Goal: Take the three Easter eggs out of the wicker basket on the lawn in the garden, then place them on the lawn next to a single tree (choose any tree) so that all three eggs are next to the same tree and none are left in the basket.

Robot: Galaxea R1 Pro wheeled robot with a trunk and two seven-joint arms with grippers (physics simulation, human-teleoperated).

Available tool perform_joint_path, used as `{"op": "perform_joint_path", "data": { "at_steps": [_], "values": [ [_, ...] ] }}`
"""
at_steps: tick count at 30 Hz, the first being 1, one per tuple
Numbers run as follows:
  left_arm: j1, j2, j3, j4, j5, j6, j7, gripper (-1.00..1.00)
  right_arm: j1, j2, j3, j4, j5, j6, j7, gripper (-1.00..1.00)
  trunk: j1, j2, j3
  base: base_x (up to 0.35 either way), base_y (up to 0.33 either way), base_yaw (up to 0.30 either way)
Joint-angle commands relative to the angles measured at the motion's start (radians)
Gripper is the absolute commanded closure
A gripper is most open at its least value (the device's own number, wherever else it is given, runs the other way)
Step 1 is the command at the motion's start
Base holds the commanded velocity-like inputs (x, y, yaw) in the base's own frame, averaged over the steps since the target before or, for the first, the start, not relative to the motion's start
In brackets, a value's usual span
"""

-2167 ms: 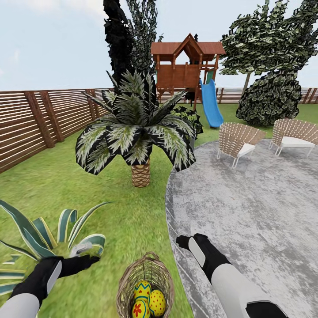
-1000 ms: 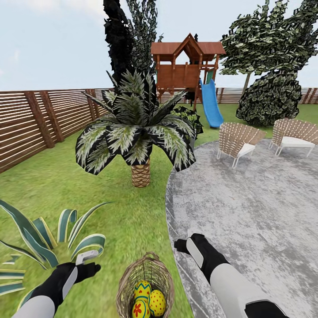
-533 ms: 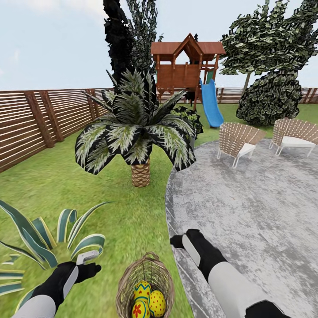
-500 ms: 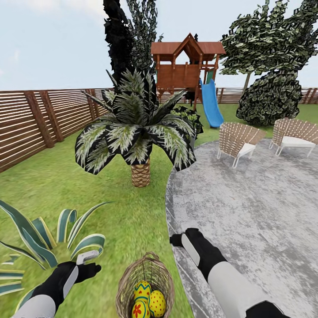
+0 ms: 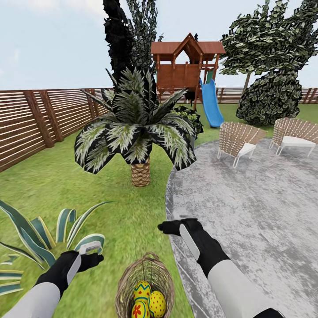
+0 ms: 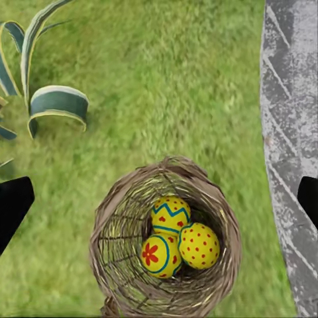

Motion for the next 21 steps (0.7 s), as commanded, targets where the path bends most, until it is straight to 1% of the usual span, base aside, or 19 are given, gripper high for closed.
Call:
{"op": "perform_joint_path", "data": {
  "at_steps": [1,2,5,10,14,17,21],
  "values": [
    [-0.001,-0.001,0.006,-0.002,-0.002,0.006,-0.005,-1.00,-0.001,0.000,0.001,-0.002,-0.007,0.003,0.011,-1.00,0.004,-0.009,-0.005,0.000,0.000,0.000],
    [-0.001,-0.003,0.006,-0.002,-0.002,0.006,-0.005,-1.00,-0.001,0.000,0.001,-0.003,-0.005,0.002,0.042,-1.00,0.008,-0.016,-0.008,0.000,0.000,0.000],
    [-0.001,-0.006,0.008,-0.001,-0.002,0.006,-0.005,-1.00,-0.001,0.000,0.000,-0.004,-0.002,-0.001,0.099,-1.00,0.020,-0.037,-0.018,0.000,0.000,0.000],
    [-0.001,-0.019,0.009,0.002,-0.002,0.004,-0.005,-1.00,-0.001,-0.001,-0.003,-0.011,-0.007,-0.003,0.146,-1.00,0.039,-0.072,-0.033,0.000,0.000,0.000],
    [-0.001,-0.039,0.009,0.007,-0.004,-0.016,-0.004,-1.00,-0.001,-0.031,-0.005,-0.029,-0.012,-0.004,0.193,-1.00,0.054,-0.100,-0.046,0.000,0.000,0.000],
    [-0.001,-0.044,0.009,0.009,-0.005,-0.030,-0.004,-1.00,-0.001,-0.040,-0.007,-0.033,-0.012,-0.005,0.230,-1.00,0.066,-0.121,-0.055,0.000,0.000,0.000],
    [-0.001,-0.045,0.008,0.009,-0.005,-0.034,-0.004,-1.00,-0.001,-0.049,-0.008,-0.034,-0.013,-0.005,0.244,-1.00,0.081,-0.149,-0.068,0.000,0.000,0.000]
  ]
}}
